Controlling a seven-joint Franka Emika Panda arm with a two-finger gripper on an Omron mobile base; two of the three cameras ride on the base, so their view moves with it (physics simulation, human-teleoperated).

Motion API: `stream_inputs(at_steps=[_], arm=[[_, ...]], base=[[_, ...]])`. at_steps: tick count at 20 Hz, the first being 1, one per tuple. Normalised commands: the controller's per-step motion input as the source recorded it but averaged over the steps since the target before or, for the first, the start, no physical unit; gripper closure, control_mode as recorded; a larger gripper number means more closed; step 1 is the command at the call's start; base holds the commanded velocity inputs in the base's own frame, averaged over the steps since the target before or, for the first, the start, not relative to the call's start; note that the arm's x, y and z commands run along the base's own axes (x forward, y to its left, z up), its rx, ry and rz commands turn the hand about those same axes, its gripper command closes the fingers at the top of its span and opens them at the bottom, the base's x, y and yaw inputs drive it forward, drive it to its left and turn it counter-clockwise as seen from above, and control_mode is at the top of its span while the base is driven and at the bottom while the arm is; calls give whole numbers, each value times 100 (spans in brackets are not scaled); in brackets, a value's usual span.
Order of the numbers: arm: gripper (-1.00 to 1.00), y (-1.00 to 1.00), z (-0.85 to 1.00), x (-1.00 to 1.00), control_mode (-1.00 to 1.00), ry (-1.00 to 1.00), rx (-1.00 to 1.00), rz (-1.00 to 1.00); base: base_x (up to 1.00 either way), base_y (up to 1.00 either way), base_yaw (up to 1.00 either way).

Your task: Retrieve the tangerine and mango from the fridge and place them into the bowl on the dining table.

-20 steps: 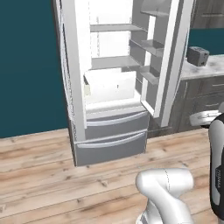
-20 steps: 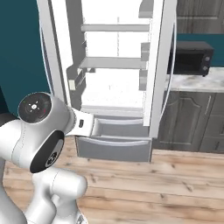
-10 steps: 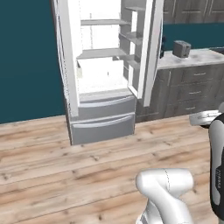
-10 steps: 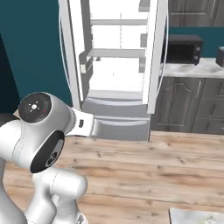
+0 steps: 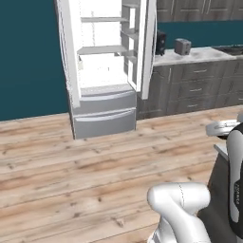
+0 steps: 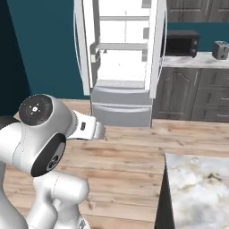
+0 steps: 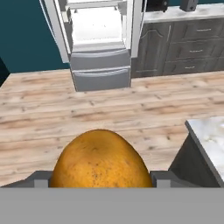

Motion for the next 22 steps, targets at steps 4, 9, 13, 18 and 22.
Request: stream_inputs(at_steps=[4,9,13,18,22], arm=[[100,0,0,0,100,0,0,0],[100,0,0,0,100,0,0,0],[100,0,0,0,100,0,0,0],[100,0,0,0,100,0,0,0],[100,0,0,0,100,0,0,0]], base=[[-100,-11,0],[-100,-18,0],[-100,-20,0],[-100,-26,0],[-100,-26,0]])
